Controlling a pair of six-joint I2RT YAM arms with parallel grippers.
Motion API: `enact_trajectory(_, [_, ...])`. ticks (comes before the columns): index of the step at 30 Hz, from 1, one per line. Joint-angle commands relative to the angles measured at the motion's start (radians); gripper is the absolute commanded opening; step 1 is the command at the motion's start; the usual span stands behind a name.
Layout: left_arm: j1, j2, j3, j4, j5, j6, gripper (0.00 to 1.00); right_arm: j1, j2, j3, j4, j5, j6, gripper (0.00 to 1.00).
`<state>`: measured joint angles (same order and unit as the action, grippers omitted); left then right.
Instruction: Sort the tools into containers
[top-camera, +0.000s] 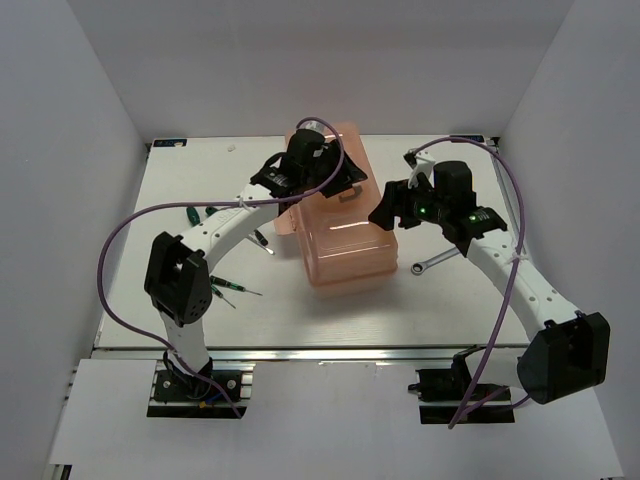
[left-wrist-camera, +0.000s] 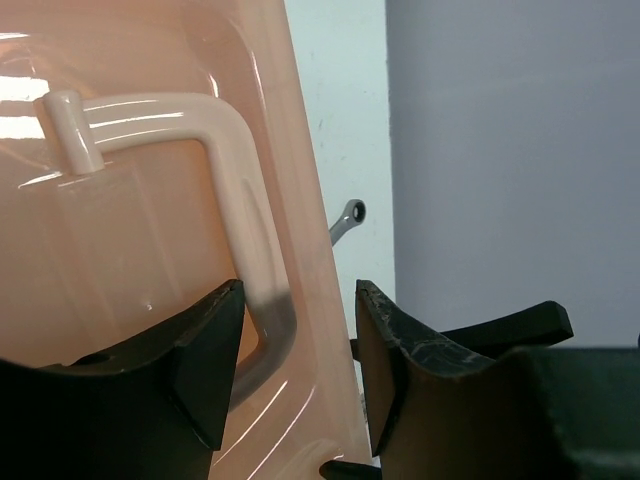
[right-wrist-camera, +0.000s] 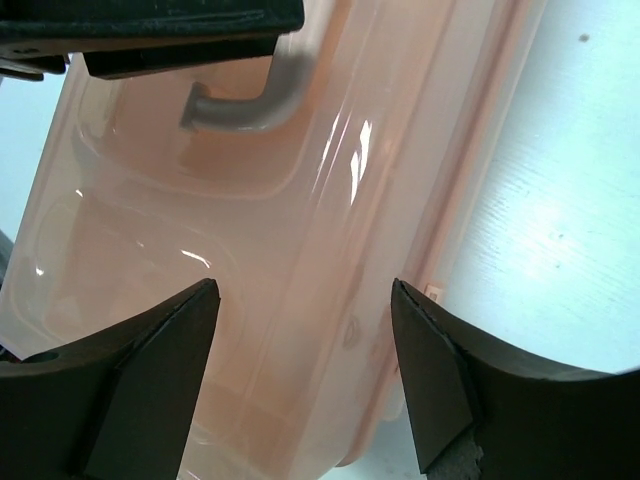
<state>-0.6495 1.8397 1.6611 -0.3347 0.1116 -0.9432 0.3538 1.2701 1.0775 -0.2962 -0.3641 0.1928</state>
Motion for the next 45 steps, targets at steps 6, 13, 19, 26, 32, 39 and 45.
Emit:
enact_trajectory(6, [0.019,-0.062,-0.078,0.175,0.143,-0.043,0.58,-0.004,-0.028,0.107,0.034,0.053,-0.055,0.76])
enact_trajectory(13, [0.042,-0.109,-0.159,0.302,0.215,-0.055,0.58,-0.003,0.024,0.16,0.075,0.011,-0.006,0.75])
enact_trajectory(19, [0.057,-0.143,-0.224,0.422,0.275,-0.069,0.58,-0.003,0.109,0.2,0.13,-0.036,0.037,0.74])
enact_trajectory(26, [0.071,-0.171,-0.277,0.513,0.321,-0.089,0.58,-0.003,0.233,0.274,0.157,-0.085,0.08,0.72])
enact_trajectory(32, [0.079,-0.166,-0.291,0.565,0.344,-0.109,0.58,-0.004,0.291,0.298,0.163,-0.104,0.117,0.7])
enact_trajectory(39, [0.08,-0.149,-0.227,0.41,0.288,-0.077,0.59,-0.006,0.325,0.325,0.173,-0.084,0.142,0.69])
enact_trajectory(45, [0.08,-0.068,0.006,0.021,0.137,0.029,0.67,-0.064,0.246,0.3,0.177,-0.055,0.106,0.69])
